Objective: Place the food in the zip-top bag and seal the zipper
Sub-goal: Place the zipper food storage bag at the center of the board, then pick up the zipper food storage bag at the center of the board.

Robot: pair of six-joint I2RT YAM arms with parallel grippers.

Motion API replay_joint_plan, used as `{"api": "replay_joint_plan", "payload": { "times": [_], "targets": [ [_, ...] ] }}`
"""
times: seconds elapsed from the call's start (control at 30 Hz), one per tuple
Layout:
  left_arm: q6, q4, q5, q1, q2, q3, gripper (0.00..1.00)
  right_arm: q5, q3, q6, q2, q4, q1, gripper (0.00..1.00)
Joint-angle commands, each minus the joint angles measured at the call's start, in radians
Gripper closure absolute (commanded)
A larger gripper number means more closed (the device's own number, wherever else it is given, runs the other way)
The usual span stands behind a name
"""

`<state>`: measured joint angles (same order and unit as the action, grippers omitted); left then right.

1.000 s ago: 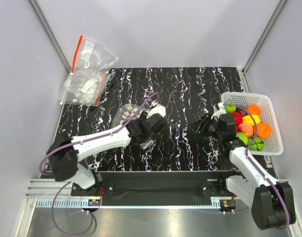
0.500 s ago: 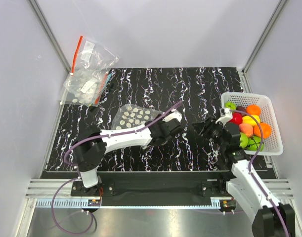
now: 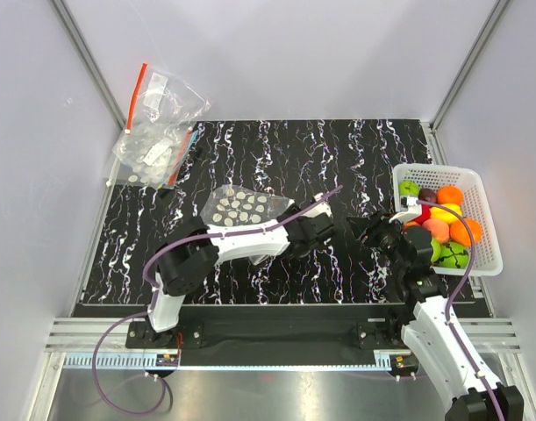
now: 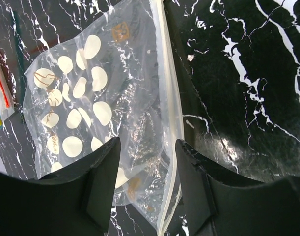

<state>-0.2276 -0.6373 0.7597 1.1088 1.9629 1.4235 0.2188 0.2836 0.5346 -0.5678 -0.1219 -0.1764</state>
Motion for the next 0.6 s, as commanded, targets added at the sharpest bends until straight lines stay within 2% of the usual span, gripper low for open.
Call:
{"api": "replay_joint_plan", "payload": {
  "times": [0.0,0.3,0.57],
  "targets": [
    [0.017,0.010,0.062,0.002,0.025,0.052,0.47,-0.027,-0.001,-0.021,-0.006,-0.010,-0.006,0.48],
    [0.042,0.014,0.125,0.000,0.082,0.075,0.53,-0.029,-0.003,-0.021,0.011,-0.007,-0.005,0.47],
    [0.050,0.037,0.101,-0.003,0.097,0.068,0.55,-0.029,0.000,-0.021,0.005,-0.005,-0.003,0.46]
  ]
}}
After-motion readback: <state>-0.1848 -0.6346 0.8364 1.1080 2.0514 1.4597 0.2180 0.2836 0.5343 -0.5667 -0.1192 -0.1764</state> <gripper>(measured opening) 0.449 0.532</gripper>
